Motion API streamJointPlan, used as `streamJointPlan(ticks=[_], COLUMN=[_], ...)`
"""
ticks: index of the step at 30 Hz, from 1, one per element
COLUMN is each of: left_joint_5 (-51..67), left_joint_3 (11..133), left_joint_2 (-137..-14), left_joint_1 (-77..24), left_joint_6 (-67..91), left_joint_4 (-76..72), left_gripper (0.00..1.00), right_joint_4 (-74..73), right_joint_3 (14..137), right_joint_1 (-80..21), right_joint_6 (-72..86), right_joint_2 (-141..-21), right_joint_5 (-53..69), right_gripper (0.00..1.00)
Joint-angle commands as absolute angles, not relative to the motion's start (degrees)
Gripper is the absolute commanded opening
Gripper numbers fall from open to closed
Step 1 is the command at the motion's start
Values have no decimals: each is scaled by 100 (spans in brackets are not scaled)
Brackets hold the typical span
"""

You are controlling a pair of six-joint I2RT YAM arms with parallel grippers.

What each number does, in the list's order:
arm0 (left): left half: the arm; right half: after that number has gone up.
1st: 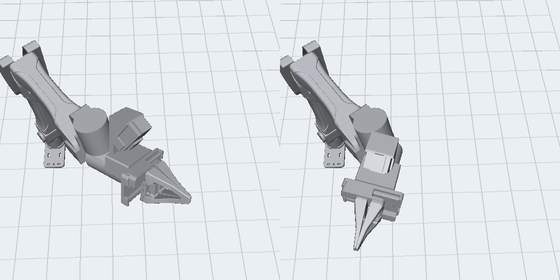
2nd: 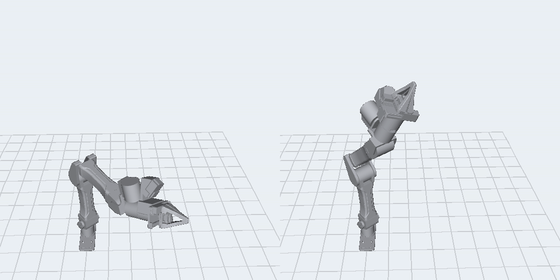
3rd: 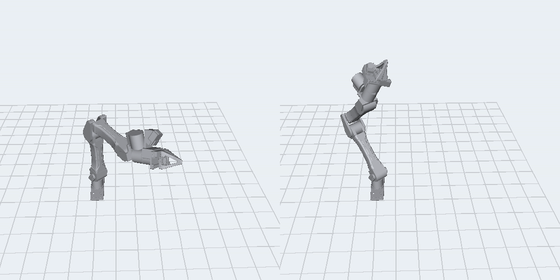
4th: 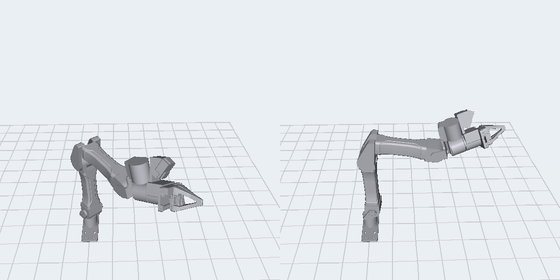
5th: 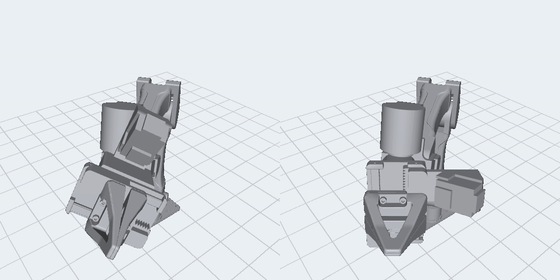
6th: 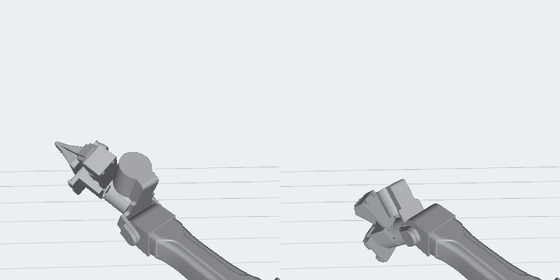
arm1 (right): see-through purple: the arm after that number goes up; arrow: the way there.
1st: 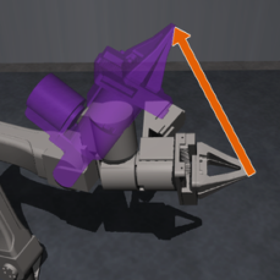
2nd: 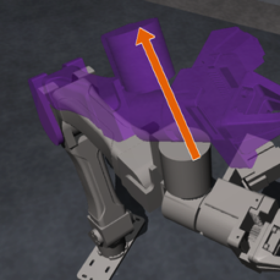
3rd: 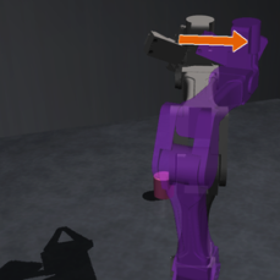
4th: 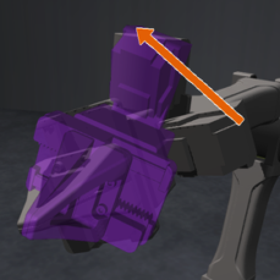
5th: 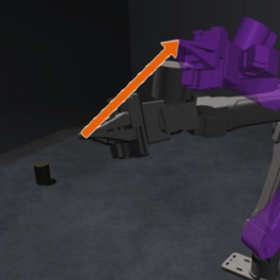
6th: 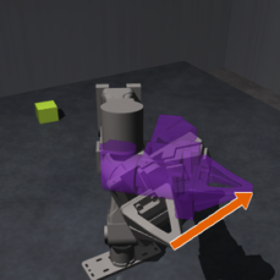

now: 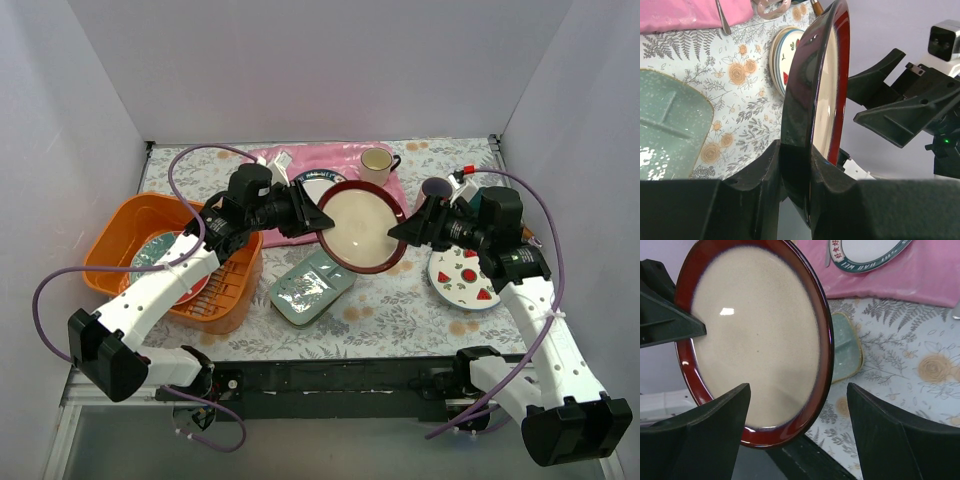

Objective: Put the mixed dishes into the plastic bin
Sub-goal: Pick up the plate at the center of the board.

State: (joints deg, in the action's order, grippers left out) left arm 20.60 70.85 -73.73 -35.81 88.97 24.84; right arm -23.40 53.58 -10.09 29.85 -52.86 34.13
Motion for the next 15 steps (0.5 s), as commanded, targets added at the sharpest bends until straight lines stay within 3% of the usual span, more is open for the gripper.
streamJointPlan(ticks=[1,15], left_joint_5=[2347,2399], left_joint_3=[7181,7137], left_joint_2=[-6785,-6803], left_joint_1=[-3559,-3524], left_joint_6=[9123,9229], left_joint_4=[1661,1468], left_gripper=[0,0], right_joint_4=[-1881,-1556], right_joint_3=[5247,4931], right_joint_1=[-967,-888], right_joint_6=[3735,4693], right_joint_2=[-5317,-5493], right_joint_5=[3770,4166], right_gripper=[84,64])
